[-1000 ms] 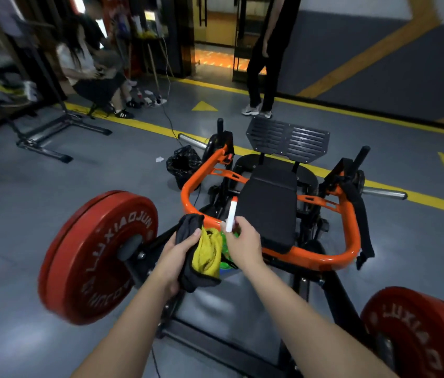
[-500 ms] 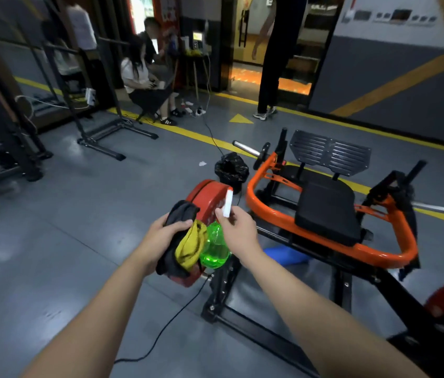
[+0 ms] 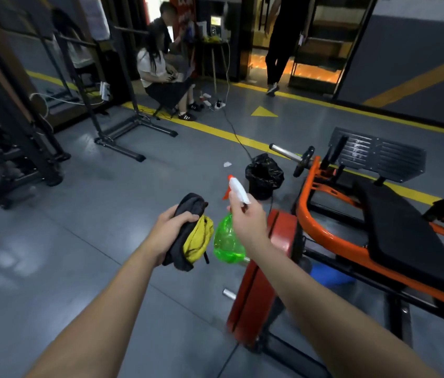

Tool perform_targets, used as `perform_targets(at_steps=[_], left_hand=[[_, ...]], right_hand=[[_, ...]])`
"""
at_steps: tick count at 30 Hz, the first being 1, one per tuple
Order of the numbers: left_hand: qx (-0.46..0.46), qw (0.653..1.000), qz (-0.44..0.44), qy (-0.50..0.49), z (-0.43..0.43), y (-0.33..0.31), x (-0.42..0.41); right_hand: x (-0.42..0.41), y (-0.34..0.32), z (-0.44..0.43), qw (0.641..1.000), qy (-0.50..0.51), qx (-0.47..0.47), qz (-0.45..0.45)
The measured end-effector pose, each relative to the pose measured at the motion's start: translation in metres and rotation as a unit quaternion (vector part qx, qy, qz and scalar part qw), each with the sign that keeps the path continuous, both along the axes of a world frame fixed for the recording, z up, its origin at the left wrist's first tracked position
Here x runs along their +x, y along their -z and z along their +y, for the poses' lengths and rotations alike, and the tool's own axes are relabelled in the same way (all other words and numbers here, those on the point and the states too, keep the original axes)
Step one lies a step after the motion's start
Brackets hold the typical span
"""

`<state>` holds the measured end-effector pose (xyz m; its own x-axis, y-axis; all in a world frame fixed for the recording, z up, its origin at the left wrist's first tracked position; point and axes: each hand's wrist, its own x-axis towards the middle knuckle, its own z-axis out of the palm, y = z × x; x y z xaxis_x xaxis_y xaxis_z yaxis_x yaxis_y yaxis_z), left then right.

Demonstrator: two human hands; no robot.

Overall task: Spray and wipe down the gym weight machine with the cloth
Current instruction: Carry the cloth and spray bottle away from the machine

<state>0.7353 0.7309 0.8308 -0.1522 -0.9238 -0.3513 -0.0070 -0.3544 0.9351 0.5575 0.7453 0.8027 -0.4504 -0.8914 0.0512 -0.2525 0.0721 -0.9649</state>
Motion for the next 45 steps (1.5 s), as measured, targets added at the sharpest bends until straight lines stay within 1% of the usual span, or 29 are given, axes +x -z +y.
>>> perform_targets(at_steps=[5,7,10,13,15,19,21,23,26,28,32,34,36,39,43,45], left_hand=[[0.014,1.0,0.008,0.019,-0.096,-0.006,0.039],[0.015,0.998,-0.013,0.054,-0.146,0.0,0.051],[0.008,0.994,-0.045,0.094,-0.203,0.008,0.055],[0.012,0.988,-0.032,0.149,-0.261,0.017,0.065],[0.01,0.982,-0.029,0.188,-0.3,0.016,0.079],[-0.013,0.963,-0.062,0.262,-0.37,0.006,0.106],[-0.016,0.961,-0.064,0.268,-0.405,0.003,0.115],[-0.016,0.964,-0.047,0.26,-0.442,0.001,0.113],[-0.006,0.967,-0.026,0.252,-0.491,0.009,0.091],[0.003,0.964,-0.015,0.267,-0.512,0.018,0.067],[0.021,0.954,-0.001,0.299,-0.553,0.036,0.005],[0.023,0.951,0.005,0.307,-0.582,0.04,-0.027],[0.024,0.95,-0.004,0.313,-0.616,0.043,-0.056],[0.04,0.95,-0.017,0.311,-0.669,0.039,-0.096],[0.024,0.942,-0.035,0.333,-0.745,0.043,-0.156],[0.047,0.943,-0.029,0.329,-0.773,0.049,-0.176]], right_hand=[[0.03,0.004,-0.069,0.999,0.015,0.041,0.002],[0.038,0.009,-0.1,0.998,0.04,0.057,0.007],[0.043,0.017,-0.135,0.994,0.072,0.076,0.041],[0.056,0.027,-0.17,0.987,0.128,0.079,0.059],[0.069,0.026,-0.197,0.979,0.175,0.09,0.055],[0.089,0.014,-0.242,0.964,0.249,0.088,0.029],[0.093,0.008,-0.261,0.96,0.265,0.085,0.015],[0.094,0.005,-0.283,0.958,0.272,0.087,0.012],[0.084,0.011,-0.318,0.954,0.286,0.092,0.016],[0.074,0.018,-0.34,0.952,0.287,0.103,0.018],[0.034,0.037,-0.4,0.95,0.283,0.129,0.022],[0.008,0.042,-0.437,0.952,0.283,0.119,0.013],[-0.02,0.044,-0.474,0.954,0.279,0.111,0.01],[-0.06,0.037,-0.522,0.956,0.264,0.124,0.009],[-0.118,0.037,-0.595,0.955,0.265,0.131,0.023],[-0.136,0.042,-0.623,0.953,0.266,0.144,0.024]])
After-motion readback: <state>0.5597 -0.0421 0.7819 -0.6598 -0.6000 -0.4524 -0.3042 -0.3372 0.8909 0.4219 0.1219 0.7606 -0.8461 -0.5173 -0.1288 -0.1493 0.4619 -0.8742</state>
